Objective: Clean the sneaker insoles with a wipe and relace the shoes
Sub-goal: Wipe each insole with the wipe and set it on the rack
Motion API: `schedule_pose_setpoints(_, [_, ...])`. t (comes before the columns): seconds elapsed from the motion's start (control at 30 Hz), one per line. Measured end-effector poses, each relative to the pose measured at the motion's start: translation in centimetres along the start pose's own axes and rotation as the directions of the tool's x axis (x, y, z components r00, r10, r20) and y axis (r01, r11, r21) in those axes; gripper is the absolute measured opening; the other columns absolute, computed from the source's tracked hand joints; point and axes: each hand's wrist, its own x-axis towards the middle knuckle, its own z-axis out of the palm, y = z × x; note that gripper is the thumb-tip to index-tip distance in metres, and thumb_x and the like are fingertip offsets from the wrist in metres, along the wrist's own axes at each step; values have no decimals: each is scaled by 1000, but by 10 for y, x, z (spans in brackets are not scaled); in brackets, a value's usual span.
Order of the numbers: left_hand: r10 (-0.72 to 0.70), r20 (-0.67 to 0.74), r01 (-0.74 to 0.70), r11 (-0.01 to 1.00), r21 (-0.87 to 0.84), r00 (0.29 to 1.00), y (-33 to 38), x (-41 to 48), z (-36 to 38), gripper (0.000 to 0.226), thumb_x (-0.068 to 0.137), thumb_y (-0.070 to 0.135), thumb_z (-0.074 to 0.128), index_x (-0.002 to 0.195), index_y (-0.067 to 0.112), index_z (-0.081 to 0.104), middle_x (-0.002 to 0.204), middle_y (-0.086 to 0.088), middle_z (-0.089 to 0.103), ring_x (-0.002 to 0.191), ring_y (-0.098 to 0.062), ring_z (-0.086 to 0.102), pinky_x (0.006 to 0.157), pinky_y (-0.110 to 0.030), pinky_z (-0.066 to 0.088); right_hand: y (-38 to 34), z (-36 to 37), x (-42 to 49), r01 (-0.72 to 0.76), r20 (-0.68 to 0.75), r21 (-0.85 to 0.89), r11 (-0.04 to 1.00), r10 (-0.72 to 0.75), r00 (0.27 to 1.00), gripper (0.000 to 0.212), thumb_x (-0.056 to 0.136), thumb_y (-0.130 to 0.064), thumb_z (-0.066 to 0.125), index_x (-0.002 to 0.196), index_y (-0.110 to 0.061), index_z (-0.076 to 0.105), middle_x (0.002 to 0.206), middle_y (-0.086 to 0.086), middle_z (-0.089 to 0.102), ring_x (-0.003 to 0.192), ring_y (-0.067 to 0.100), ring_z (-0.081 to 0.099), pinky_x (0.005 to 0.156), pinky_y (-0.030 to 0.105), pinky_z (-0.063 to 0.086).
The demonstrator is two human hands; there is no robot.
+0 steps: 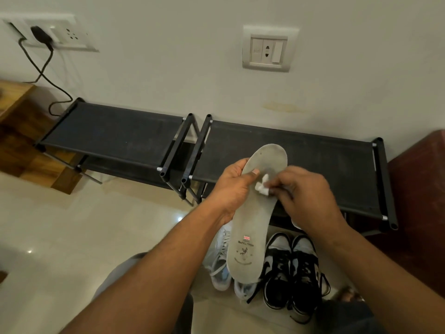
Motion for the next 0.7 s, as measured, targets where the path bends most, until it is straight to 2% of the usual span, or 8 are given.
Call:
schedule_pose_setpoints(0.07, [-7, -6, 7, 1000, 20, 1000, -3, 0, -2, 24, 110, 16, 56, 128, 19, 71, 119, -13, 77, 107, -30, 72, 96, -51, 60, -1, -1, -3, 29, 137, 53, 998, -36, 990, 16, 83, -13, 85, 94, -25, 81, 89, -14, 70, 81, 4, 66, 75, 33, 59])
schedule_pose_setpoints(0.1, [-10, 5, 10, 1000, 25, 1000, -4, 0, -2, 24, 110, 16, 56, 129, 19, 71, 120, -13, 77, 109, -31, 72, 97, -52, 60, 2, -3, -2, 19, 123, 46, 999, -24, 992, 16, 84, -13, 85, 94, -25, 81, 89, -14, 70, 81, 5, 66, 75, 33, 59])
schedule_pose_setpoints(0.23, [7, 32, -9, 999, 47, 999, -2, -1, 4, 26, 111, 15, 55, 131, 18, 70, 119, -12, 78, 105, -28, 74, 92, -45, 61, 10, -12, 7, -87, -156, -38, 995, 80, 985, 16, 86, -7, 81, 96, -20, 80, 91, -6, 70, 81, 12, 66, 76, 32, 58])
schedule_pose_setpoints(0.4, [5, 8, -5, 998, 61, 1000, -5, 0, 1, 25, 110, 16, 56, 130, 20, 70, 119, -13, 78, 111, -33, 73, 98, -53, 60, 2, -8, 1, -31, 226, 95, 995, 9, 974, 16, 82, -16, 87, 91, -27, 81, 89, -18, 71, 83, 2, 67, 78, 28, 58])
schedule_pose_setpoints(0.5, [2, 18, -3, 997, 73, 1000, -5, 0, 2, 25, 110, 18, 56, 130, 20, 71, 120, -13, 77, 114, -37, 73, 99, -55, 60, 11, -10, 4, -89, -30, -27, 996, 88, 996, 17, 85, -12, 83, 96, -24, 81, 91, -11, 71, 82, 7, 66, 78, 30, 58])
schedule_pose_setpoints(0.57, [11, 15, -12, 998, 64, 1000, -3, 0, 3, 25, 110, 16, 56, 130, 18, 71, 119, -15, 77, 109, -35, 73, 98, -55, 60, 8, -11, 7, -96, -81, -56, 994, 91, 992, 15, 86, -14, 82, 97, -24, 81, 91, -9, 70, 82, 9, 65, 77, 30, 57])
schedule_pose_setpoints(0.67, [11, 0, -11, 998, 54, 1000, -5, 1, 2, 24, 110, 15, 56, 129, 17, 71, 119, -17, 77, 109, -35, 72, 102, -62, 57, 0, -6, 1, 6, 198, 45, 999, -14, 980, 14, 83, -18, 85, 93, -27, 81, 90, -15, 71, 83, 4, 67, 77, 34, 59])
schedule_pose_setpoints(0.7, [8, 2, -8, 999, 53, 1000, -6, 0, 1, 25, 110, 16, 56, 129, 18, 71, 120, -16, 77, 112, -37, 72, 102, -62, 56, 1, -6, 0, 0, 219, 54, 999, -12, 976, 14, 83, -18, 86, 93, -26, 81, 90, -15, 72, 83, 4, 67, 78, 35, 60])
